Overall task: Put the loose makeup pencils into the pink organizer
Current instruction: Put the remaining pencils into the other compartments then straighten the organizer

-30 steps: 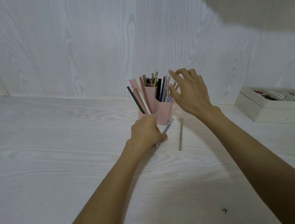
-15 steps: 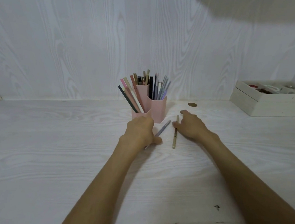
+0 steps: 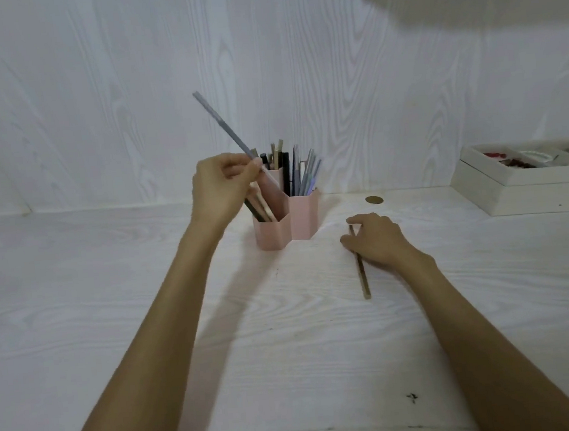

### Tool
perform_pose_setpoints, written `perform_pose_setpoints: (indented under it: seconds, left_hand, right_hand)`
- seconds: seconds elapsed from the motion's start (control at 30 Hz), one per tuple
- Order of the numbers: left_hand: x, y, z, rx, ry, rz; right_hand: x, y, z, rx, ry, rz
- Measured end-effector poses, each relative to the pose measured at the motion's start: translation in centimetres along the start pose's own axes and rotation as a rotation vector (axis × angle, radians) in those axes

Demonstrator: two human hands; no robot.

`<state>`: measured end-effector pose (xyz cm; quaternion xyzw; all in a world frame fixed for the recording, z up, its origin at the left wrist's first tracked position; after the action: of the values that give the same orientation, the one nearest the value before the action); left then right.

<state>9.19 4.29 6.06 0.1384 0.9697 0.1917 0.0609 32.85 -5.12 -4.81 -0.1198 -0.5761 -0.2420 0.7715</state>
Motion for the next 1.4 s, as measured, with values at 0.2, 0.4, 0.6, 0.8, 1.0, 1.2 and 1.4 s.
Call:
perform_pose_setpoints:
  seconds: [0.2,0.4,0.6,0.8,1.0,1.2,1.4]
  left_hand:
    - [-2.3,-0.5,3.1,0.002,0.599,-0.024]
    - [-3.3,0.0,4.4,0.123,0.746,0.070]
    - [-3.4,0.9,2.0,-0.016,0.858,-0.015]
    - [-3.7,1.6,1.6,-0.082,0.814,-0.039]
    - [-4.7,2.3,2.0,-0.051,0.778,0.031]
    - [-4.3,3.2,1.9,0.039,0.730,0.002]
    - [-1.1,1.3,2.7,0.038,0.642,-0.126]
  right_hand:
    - [0.4,-0.2,-0.3,-0.011,0.089,-0.050]
    - [0.2,-0.3,-0.4,-0.003,0.115,-0.052]
    - [0.1,-0.1,-0.8,-0.025,0.148,-0.067]
    - [0.0,-0.1,-0.6,-0.019,0.154,-0.057]
    - [0.0,-0.2,-0.3,0.005,0.117,-0.060]
    - [0.0,0.0,-0.5,-0.005,0.126,-0.060]
    - [-0.1,0.1,-0.6,-0.011,0.137,-0.060]
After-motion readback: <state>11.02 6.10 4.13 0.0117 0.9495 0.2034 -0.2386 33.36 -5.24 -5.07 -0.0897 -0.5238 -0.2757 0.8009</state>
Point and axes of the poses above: each hand's wrist, its own y-axis towards the middle knuckle, its own x-axis out of the back of the hand, z = x × y, the point moved 10 cm from there along y, towards the middle knuckle, and after that the axes turned 15 degrees about -y, right-handed, at the moved point
